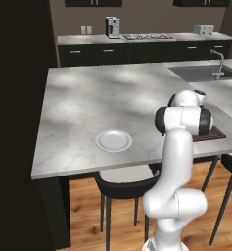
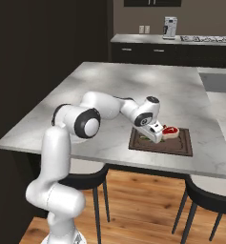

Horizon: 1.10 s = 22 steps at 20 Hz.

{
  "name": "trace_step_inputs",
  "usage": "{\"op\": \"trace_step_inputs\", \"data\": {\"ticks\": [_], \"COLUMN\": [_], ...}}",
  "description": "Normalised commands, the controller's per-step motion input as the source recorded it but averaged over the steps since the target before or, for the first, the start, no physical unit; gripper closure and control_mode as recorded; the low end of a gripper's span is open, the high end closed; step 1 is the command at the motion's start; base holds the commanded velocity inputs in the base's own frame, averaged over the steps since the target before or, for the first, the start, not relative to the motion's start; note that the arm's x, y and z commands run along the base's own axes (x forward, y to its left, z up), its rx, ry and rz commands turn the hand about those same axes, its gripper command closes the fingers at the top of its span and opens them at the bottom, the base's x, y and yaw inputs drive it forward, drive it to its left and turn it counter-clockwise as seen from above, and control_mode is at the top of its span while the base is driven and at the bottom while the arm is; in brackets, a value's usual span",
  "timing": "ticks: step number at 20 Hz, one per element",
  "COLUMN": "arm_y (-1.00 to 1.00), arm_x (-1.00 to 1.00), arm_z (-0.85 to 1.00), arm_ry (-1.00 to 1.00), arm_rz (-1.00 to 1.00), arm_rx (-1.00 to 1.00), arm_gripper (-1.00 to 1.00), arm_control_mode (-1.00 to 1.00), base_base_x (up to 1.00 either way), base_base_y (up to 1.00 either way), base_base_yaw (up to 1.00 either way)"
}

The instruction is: Create a steak meal by picking up the steak and asparagus from the tray and placing them on the plate. Leave the kebabs on the tray.

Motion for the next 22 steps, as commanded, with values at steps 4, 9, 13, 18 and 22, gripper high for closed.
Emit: {"op": "trace_step_inputs", "data": {"ticks": [4, 9, 13, 18, 22], "arm_y": [0.0, 0.0, 0.0, 0.0, 0.0], "arm_x": [0.35, 0.36, 0.37, 0.19, 0.01], "arm_z": [-0.35, -0.31, -0.26, -0.43, -0.4], "arm_ry": [0.0, 0.0, 0.0, 0.0, -0.03], "arm_rz": [0.01, 0.0, 0.0, 0.0, 0.0], "arm_rx": [0.0, 0.0, 0.0, 0.0, 0.0], "arm_gripper": [-1.0, -1.0, -1.0, 1.0, 1.0], "arm_control_mode": [-1.0, -1.0, -1.0, -1.0, -1.0], "base_base_x": [0.0, 0.0, 0.0, 0.0, 0.0], "base_base_y": [0.0, 0.0, 0.0, 0.0, 0.0], "base_base_yaw": [0.0, 0.0, 0.0, 0.0, 0.0]}}
